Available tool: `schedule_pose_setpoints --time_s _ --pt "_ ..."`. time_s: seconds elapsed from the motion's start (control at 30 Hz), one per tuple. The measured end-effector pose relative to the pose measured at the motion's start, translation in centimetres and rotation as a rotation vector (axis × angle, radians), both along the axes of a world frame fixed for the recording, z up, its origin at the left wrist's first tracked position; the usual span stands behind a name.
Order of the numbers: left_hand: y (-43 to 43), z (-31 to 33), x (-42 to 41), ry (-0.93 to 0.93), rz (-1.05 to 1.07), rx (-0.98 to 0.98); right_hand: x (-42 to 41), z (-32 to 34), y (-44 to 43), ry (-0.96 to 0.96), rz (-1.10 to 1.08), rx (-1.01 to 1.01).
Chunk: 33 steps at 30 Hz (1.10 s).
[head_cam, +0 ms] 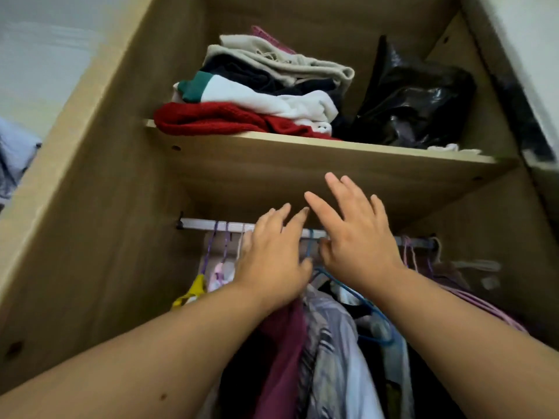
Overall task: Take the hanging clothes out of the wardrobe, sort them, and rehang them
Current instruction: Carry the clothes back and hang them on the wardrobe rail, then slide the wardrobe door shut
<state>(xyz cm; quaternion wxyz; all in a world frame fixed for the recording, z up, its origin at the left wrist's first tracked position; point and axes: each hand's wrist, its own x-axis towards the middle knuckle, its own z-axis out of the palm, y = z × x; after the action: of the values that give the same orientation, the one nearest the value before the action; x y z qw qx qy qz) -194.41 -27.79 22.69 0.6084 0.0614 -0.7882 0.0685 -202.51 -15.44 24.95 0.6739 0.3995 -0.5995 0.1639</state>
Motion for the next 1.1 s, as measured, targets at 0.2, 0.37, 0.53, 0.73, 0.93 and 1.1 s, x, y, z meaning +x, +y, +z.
schedule_pose_setpoints --time_s 0.2,0.37,0.53,0.73,0.93,1.1 --pt "14.2 -3.3 -5.0 -0.011 -0.217 -0.014 -2.5 -1.6 13.4 0.083 -0.115 -0.127" --pt "23.1 -6.5 -9.8 -0.126 -0.266 0.054 -6.2 -2.7 22.8 -0.125 -0.245 -0.116" --pt "28.4 -8.1 -13.0 -0.323 -0.28 0.187 -10.0 -3.8 27.5 -0.449 -0.286 -0.019" --pt "29.8 -8.8 -14.0 -0.329 -0.315 0.357 -11.0 -5.6 27.3 -0.525 -0.181 0.058" --pt "29.7 -9.0 -13.4 -0.329 -0.394 0.373 -10.9 -5.6 26.4 -0.558 -0.158 0.038" --pt "28.2 -9.0 -12.4 -0.301 -0.4 0.327 -9.9 -5.7 24.8 -0.56 -0.148 0.018"
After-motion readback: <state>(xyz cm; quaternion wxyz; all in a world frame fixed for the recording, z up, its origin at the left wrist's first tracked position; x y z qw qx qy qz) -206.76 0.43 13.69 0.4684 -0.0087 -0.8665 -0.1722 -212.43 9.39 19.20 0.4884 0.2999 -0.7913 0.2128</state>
